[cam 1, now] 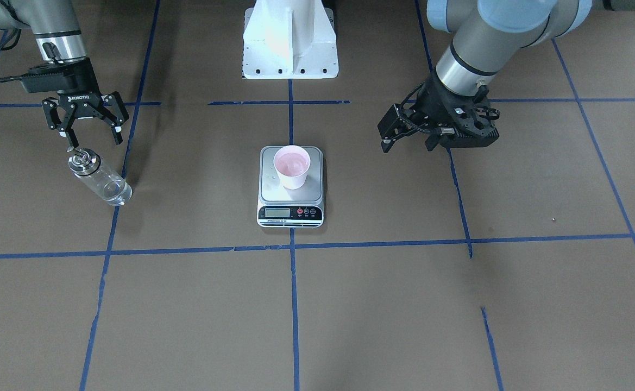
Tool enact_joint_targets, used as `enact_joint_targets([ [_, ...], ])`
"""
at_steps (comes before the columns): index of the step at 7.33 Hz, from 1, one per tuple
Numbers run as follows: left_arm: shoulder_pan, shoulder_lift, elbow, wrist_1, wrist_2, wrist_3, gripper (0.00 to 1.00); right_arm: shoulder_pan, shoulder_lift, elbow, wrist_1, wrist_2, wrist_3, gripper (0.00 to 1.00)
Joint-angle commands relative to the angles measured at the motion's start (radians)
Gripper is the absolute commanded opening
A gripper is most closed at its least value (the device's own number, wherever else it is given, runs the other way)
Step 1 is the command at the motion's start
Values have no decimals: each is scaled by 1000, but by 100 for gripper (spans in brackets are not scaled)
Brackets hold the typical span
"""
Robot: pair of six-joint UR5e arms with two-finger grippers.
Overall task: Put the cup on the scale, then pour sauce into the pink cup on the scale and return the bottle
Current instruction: 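Move the right gripper to the glass dispenser while the left arm withdraws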
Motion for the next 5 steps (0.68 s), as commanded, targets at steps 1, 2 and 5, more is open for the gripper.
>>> enact_joint_targets([
  [1,-69,94,-10,0,6,244,100,-39,34,-64,-7,-107,59,100],
  [2,-80,116,-17,-1,7,277,100,-39,54,-93,-7,-130,60,100],
  [5,-88,128,-20,-1,7,279,100,-50,122,-167,-2,-202,60,100],
])
